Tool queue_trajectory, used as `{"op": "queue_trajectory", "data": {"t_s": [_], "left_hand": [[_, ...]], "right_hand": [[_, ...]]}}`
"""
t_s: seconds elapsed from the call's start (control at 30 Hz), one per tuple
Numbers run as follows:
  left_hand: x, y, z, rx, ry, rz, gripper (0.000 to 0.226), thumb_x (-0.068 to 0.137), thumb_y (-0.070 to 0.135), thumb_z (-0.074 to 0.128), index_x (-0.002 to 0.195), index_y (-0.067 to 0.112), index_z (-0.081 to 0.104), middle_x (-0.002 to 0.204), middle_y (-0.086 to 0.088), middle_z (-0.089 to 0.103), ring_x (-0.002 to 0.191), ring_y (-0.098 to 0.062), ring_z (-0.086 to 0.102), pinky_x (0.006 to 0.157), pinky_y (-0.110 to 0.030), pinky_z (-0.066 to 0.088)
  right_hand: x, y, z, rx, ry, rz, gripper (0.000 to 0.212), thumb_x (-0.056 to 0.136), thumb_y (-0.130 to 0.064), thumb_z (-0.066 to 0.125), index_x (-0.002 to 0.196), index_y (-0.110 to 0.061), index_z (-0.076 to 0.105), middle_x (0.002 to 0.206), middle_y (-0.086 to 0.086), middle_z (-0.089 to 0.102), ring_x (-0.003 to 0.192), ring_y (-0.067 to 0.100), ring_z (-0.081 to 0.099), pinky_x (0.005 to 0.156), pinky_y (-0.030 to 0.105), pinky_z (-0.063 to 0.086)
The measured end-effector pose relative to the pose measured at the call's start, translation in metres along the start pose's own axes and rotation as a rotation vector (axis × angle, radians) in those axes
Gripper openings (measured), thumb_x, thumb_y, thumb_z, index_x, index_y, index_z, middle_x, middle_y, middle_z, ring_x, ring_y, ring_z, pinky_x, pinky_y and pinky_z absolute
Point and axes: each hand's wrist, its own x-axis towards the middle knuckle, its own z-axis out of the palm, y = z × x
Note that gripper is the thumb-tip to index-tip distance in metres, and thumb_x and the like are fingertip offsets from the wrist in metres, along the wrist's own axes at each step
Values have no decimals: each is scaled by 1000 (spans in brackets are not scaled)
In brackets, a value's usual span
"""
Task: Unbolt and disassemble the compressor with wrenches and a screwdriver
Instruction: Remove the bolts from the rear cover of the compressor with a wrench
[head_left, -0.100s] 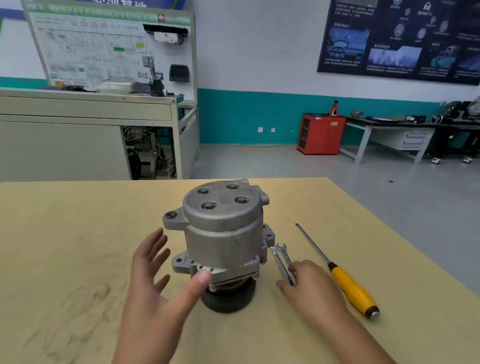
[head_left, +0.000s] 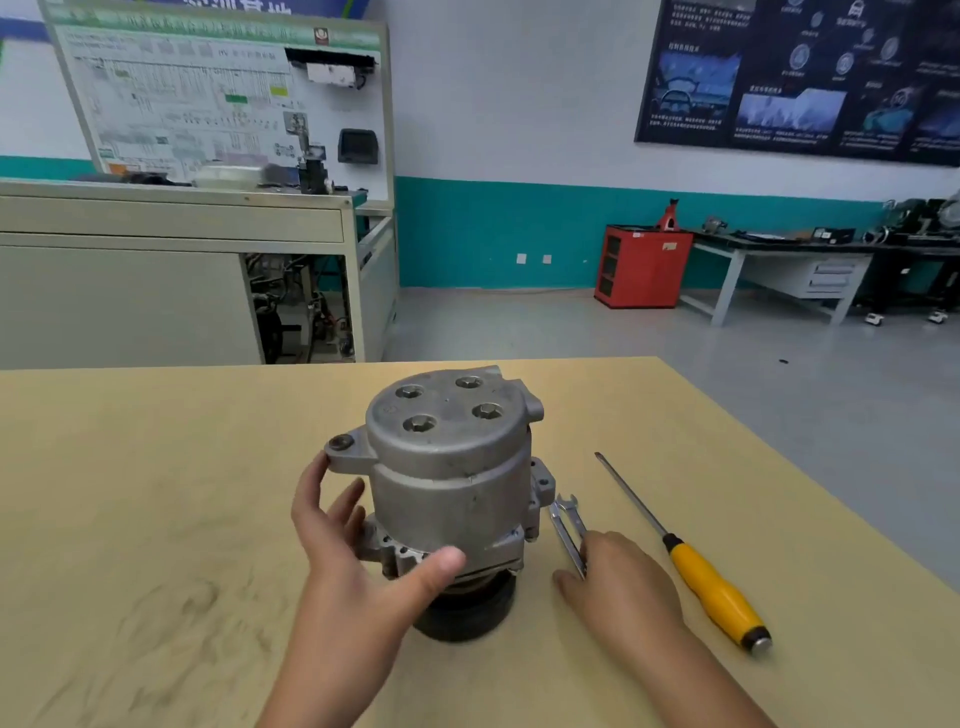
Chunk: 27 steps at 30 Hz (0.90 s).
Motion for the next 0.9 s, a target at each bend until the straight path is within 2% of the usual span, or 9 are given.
{"op": "queue_trajectory", "data": {"t_s": [0.07, 0.2, 0.37, 0.53, 0.6, 0.67, 0.77, 0.83, 0.9], "left_hand": [[9, -8, 5, 43, -23, 6, 120, 37, 52, 89, 117, 72, 2, 130, 23, 41, 104, 27, 45, 74, 0, 41], [21, -12, 8, 109, 2, 16, 126, 35, 50, 83, 113, 79, -11, 124, 29, 43, 100, 33, 40, 77, -6, 38], [28, -15, 3, 157, -29, 34, 130, 34, 49, 84, 115, 80, -13, 118, 34, 42, 104, 31, 40, 76, -5, 37], [28, -15, 2, 221, -45, 68, 134, 24, 70, 82, 120, 79, -11, 112, 42, 43, 107, 30, 40, 75, -4, 38], [26, -16, 3, 231, -49, 95, 129, 25, 69, 77, 121, 79, -8, 112, 43, 41, 106, 31, 39, 76, -2, 38], [26, -18, 2, 256, -69, 131, 128, 28, 69, 76, 127, 75, -5, 115, 41, 42, 108, 31, 38, 78, 1, 37], [27, -20, 2, 279, -84, 147, 134, 24, 78, 73, 134, 63, -3, 118, 34, 48, 111, 26, 40, 81, -3, 38], [28, -20, 2, 249, -93, 131, 137, 21, 82, 72, 136, 61, -1, 120, 27, 52, 111, 24, 43, 82, -5, 39], [29, -21, 4, 219, -92, 166, 140, 22, 70, 81, 138, 64, 3, 120, 21, 57, 111, 22, 46, 84, -2, 39]], "right_hand": [[3, -4, 1, 8, 14, 27, 22, 94, -42, 47, 86, -23, 40, 73, -9, 34, 70, 11, 45, 45, 21, 25], [12, -5, 2, -16, -9, 65, 33, 93, -36, 46, 66, -23, 31, 68, -9, 36, 58, 10, 41, 43, 23, 24], [13, -1, -6, 149, 7, 77, 22, 89, -34, 50, 71, -23, 44, 67, -7, 45, 55, 7, 40, 45, 22, 26], [19, 12, -35, 780, 161, 33, 27, 90, -22, 61, 65, -15, 55, 46, -8, 43, 40, 5, 35, 46, 24, 28], [20, 10, -54, 1080, 166, 18, 22, 90, -21, 62, 72, -11, 57, 49, -9, 42, 42, 6, 35, 52, 25, 30], [18, 5, -74, 1346, 173, -31, 18, 88, -21, 62, 75, -11, 55, 53, -5, 43, 42, 7, 35, 51, 27, 34], [19, -10, -102, 1619, 212, -174, 21, 78, -30, 60, 75, -10, 53, 54, -5, 45, 44, 7, 38, 45, 20, 35], [24, -22, -114, 1761, 212, -252, 18, 79, -28, 57, 78, -10, 53, 57, -4, 49, 48, 8, 44, 44, 19, 38], [31, -36, -122, 1839, 178, -288, 14, 83, -24, 54, 82, -10, 55, 63, -3, 54, 53, 10, 50, 48, 22, 42]]}}
